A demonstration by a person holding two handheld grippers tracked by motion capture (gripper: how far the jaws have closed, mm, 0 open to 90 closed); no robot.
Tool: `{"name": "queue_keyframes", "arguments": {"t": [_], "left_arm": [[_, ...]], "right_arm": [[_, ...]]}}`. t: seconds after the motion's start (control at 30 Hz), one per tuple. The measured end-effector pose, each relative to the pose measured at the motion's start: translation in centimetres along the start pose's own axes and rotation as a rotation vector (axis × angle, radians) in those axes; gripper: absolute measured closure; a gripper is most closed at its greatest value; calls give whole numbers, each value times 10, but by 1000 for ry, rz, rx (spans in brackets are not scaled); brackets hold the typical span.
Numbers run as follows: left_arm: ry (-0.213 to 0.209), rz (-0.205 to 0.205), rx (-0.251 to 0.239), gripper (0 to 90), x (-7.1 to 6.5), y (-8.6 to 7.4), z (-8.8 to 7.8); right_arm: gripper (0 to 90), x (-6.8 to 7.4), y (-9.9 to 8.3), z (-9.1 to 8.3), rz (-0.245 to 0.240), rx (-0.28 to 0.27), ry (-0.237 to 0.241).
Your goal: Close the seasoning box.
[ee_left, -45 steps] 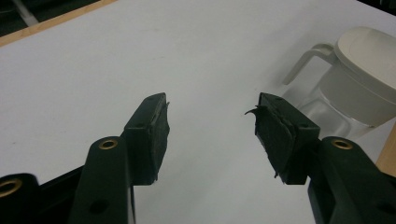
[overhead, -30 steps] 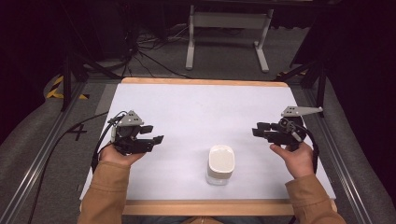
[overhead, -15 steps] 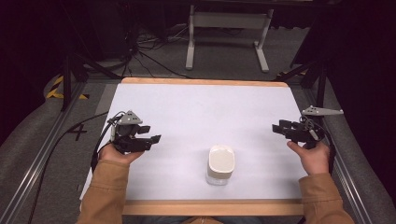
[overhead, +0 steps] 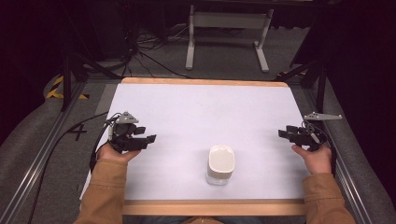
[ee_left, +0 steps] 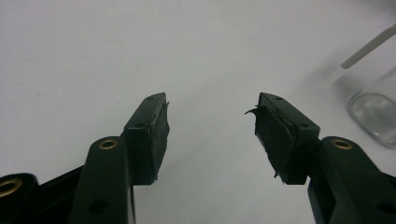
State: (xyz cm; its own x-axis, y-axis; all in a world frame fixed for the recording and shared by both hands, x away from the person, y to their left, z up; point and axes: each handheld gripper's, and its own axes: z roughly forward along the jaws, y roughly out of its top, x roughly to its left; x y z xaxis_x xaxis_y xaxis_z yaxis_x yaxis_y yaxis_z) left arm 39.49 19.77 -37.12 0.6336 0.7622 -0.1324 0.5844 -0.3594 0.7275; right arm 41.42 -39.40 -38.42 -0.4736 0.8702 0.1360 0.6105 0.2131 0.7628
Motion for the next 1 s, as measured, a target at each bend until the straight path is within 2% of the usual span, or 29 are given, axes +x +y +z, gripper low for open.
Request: {"name": "queue_keyframes", "arguments": {"t": [0.07, 0.13, 0.27, 0.3, 0.43, 0.53, 0.57, 0.63, 0.73, 0.83, 1.0], "left_arm": [[6, -1, 3, 444, 5, -3, 4], [2, -28, 3, 444, 7, -5, 6], [3, -31, 28, 444, 12, -7, 7], [7, -33, 13, 444, 13, -8, 8], [2, -44, 18, 444, 13, -9, 8], [-1, -43, 16, 442, 13, -9, 8], [-1, -42, 17, 442, 13, -9, 8], [-2, -40, 13, 441, 13, -9, 9], [-4, -37, 11, 440, 13, -8, 9], [-4, -40, 6, 440, 13, -8, 8], [-6, -37, 6, 440, 12, -8, 6]], "right_arm": [[483, -1, -2, 4, 1, 17, -2], [482, -1, -5, 10, -10, 44, -7], [480, -2, -8, 16, -26, 80, -18], [480, -2, -9, 18, -31, 92, -24], [469, -3, -15, 27, -50, 139, -35], [451, -1, -17, 33, -76, 159, -46], [449, 1, -19, 36, -105, 177, -53], [449, 3, -19, 39, -131, 180, -57], [448, 5, -20, 40, -130, 182, -51], [447, 9, -20, 42, -151, 189, -43], [441, 11, -18, 42, -153, 155, -23]]}}
